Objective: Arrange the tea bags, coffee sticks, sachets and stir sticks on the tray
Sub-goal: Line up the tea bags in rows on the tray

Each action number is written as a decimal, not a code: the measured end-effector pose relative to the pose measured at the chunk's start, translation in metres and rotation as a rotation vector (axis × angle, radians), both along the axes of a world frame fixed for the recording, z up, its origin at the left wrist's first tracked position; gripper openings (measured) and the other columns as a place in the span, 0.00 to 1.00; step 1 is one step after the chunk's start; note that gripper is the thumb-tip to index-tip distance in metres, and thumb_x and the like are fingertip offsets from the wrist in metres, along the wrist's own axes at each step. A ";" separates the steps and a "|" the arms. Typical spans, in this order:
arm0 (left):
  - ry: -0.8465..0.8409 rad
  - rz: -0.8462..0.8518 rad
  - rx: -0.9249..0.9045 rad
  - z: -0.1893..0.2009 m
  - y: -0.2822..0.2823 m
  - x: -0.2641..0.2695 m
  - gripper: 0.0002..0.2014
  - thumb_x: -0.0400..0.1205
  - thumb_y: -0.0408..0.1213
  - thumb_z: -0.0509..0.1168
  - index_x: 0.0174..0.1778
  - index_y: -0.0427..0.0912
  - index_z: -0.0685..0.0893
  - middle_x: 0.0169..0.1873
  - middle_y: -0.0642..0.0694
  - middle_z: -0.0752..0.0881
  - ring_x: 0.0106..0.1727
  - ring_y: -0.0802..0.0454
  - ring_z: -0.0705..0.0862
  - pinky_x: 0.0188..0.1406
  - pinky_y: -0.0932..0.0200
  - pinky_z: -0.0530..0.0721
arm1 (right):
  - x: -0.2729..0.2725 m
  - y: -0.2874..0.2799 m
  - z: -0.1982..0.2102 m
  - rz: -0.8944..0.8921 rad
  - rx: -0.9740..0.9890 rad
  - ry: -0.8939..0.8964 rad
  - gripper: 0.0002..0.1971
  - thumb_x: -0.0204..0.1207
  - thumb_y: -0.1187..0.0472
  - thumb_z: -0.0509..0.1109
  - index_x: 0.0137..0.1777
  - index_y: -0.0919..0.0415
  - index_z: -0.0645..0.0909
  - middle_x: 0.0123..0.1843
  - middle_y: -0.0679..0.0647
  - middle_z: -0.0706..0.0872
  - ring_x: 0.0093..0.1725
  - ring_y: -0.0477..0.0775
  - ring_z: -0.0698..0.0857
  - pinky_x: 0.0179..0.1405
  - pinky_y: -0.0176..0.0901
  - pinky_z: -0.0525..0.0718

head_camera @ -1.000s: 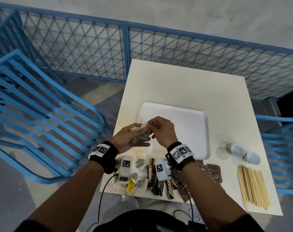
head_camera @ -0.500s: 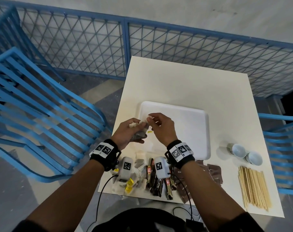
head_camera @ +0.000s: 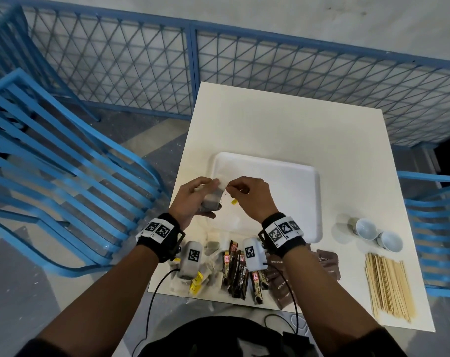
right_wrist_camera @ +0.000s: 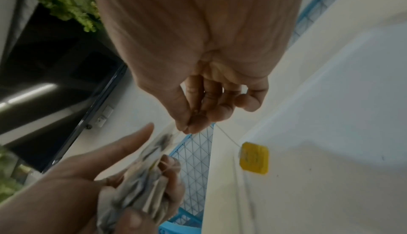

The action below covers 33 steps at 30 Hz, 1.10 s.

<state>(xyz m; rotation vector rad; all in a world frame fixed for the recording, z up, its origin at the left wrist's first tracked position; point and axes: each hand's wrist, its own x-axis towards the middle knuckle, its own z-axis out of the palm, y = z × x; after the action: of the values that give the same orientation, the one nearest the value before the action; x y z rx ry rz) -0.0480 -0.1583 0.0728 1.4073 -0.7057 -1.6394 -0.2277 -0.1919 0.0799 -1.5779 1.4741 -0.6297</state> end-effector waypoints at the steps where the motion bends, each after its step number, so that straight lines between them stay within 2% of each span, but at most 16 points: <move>1: -0.018 0.006 -0.013 0.001 0.000 -0.001 0.10 0.81 0.47 0.75 0.48 0.44 0.88 0.41 0.37 0.88 0.37 0.37 0.89 0.29 0.50 0.88 | -0.001 0.000 0.002 0.012 -0.021 0.023 0.01 0.78 0.60 0.77 0.45 0.55 0.90 0.35 0.41 0.88 0.35 0.42 0.85 0.41 0.31 0.81; 3: -0.046 0.023 -0.033 0.000 0.001 -0.002 0.07 0.83 0.44 0.74 0.45 0.45 0.87 0.40 0.36 0.88 0.35 0.39 0.89 0.26 0.51 0.88 | -0.004 0.000 0.006 0.041 -0.043 0.068 0.02 0.78 0.60 0.77 0.44 0.55 0.91 0.36 0.40 0.88 0.34 0.37 0.82 0.40 0.27 0.77; 6: -0.079 0.046 -0.053 0.000 0.002 -0.002 0.06 0.84 0.42 0.73 0.41 0.49 0.88 0.39 0.37 0.88 0.33 0.40 0.89 0.25 0.52 0.88 | -0.010 0.000 0.015 0.095 -0.040 0.127 0.04 0.78 0.59 0.75 0.44 0.55 0.91 0.39 0.44 0.89 0.34 0.33 0.81 0.37 0.23 0.75; 9: -0.113 0.059 -0.068 -0.001 0.003 -0.002 0.05 0.84 0.43 0.73 0.43 0.50 0.88 0.39 0.38 0.88 0.33 0.40 0.89 0.27 0.51 0.89 | -0.016 -0.001 0.025 0.125 -0.027 0.146 0.04 0.78 0.59 0.74 0.44 0.55 0.90 0.39 0.45 0.90 0.34 0.31 0.80 0.35 0.21 0.74; 12: -0.128 0.076 -0.075 -0.002 0.004 -0.002 0.04 0.85 0.43 0.72 0.46 0.50 0.89 0.40 0.39 0.89 0.34 0.40 0.89 0.30 0.50 0.90 | -0.018 -0.001 0.032 0.130 -0.006 0.132 0.05 0.79 0.59 0.74 0.43 0.54 0.90 0.36 0.42 0.89 0.31 0.35 0.81 0.33 0.22 0.74; 17: -0.107 0.072 -0.061 -0.002 0.004 -0.003 0.06 0.87 0.42 0.69 0.49 0.43 0.87 0.38 0.40 0.89 0.33 0.42 0.88 0.30 0.51 0.90 | -0.006 0.013 0.040 0.281 0.069 0.085 0.05 0.79 0.58 0.74 0.43 0.52 0.90 0.36 0.45 0.91 0.32 0.39 0.83 0.34 0.27 0.77; 19: -0.120 0.054 -0.060 -0.001 0.004 -0.004 0.07 0.87 0.42 0.69 0.48 0.42 0.86 0.36 0.40 0.88 0.33 0.42 0.88 0.31 0.51 0.89 | -0.003 0.015 0.039 0.282 0.043 0.068 0.06 0.80 0.57 0.74 0.42 0.51 0.89 0.35 0.45 0.91 0.32 0.38 0.84 0.38 0.29 0.78; 22: -0.132 0.043 -0.045 -0.001 0.004 -0.004 0.10 0.87 0.43 0.69 0.50 0.38 0.85 0.34 0.40 0.88 0.34 0.41 0.87 0.32 0.51 0.89 | -0.003 0.014 0.039 0.248 -0.004 0.072 0.05 0.80 0.56 0.74 0.43 0.49 0.90 0.35 0.43 0.90 0.34 0.41 0.84 0.39 0.25 0.76; 24: -0.133 0.033 -0.040 0.000 0.004 -0.003 0.10 0.87 0.43 0.69 0.50 0.39 0.86 0.35 0.40 0.88 0.35 0.40 0.89 0.32 0.50 0.90 | -0.005 0.012 0.040 0.233 -0.020 0.079 0.05 0.80 0.53 0.74 0.44 0.49 0.91 0.37 0.41 0.89 0.36 0.42 0.83 0.40 0.24 0.76; 27: -0.116 0.024 -0.058 0.000 0.007 -0.003 0.08 0.87 0.44 0.70 0.48 0.43 0.87 0.35 0.41 0.88 0.35 0.40 0.89 0.32 0.51 0.89 | -0.005 0.009 0.038 0.176 -0.051 0.134 0.09 0.82 0.49 0.71 0.47 0.51 0.91 0.45 0.43 0.89 0.38 0.39 0.82 0.42 0.23 0.75; 28: -0.109 0.026 -0.068 0.001 0.007 -0.003 0.07 0.86 0.43 0.70 0.47 0.43 0.88 0.35 0.41 0.88 0.35 0.40 0.88 0.31 0.51 0.89 | -0.004 0.008 0.036 0.129 -0.074 0.148 0.09 0.83 0.51 0.70 0.49 0.53 0.90 0.46 0.44 0.89 0.38 0.38 0.81 0.45 0.25 0.76; 29: -0.097 0.030 -0.075 0.001 0.007 -0.004 0.07 0.86 0.43 0.71 0.47 0.44 0.88 0.36 0.40 0.88 0.35 0.39 0.88 0.30 0.52 0.88 | -0.003 0.007 0.034 0.074 -0.085 0.141 0.08 0.83 0.53 0.70 0.52 0.54 0.89 0.46 0.46 0.89 0.37 0.38 0.81 0.48 0.30 0.79; 31: -0.065 0.026 -0.083 0.002 0.008 -0.004 0.07 0.85 0.42 0.72 0.47 0.43 0.88 0.38 0.39 0.88 0.34 0.39 0.87 0.29 0.53 0.87 | -0.002 0.004 0.031 0.005 -0.045 0.087 0.09 0.83 0.57 0.69 0.60 0.53 0.87 0.47 0.49 0.90 0.38 0.43 0.83 0.53 0.41 0.82; 33: -0.040 -0.005 -0.082 0.003 0.008 -0.003 0.08 0.85 0.43 0.71 0.49 0.41 0.88 0.38 0.39 0.88 0.34 0.39 0.86 0.28 0.54 0.86 | -0.001 0.001 0.030 0.059 0.008 0.045 0.14 0.84 0.59 0.68 0.67 0.47 0.84 0.51 0.49 0.89 0.41 0.49 0.85 0.50 0.38 0.81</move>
<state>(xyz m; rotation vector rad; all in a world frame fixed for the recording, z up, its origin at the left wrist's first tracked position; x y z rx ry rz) -0.0515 -0.1501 0.0762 1.3840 -0.7906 -1.5722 -0.2287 -0.1905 0.1101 -1.6329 1.4555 -0.5576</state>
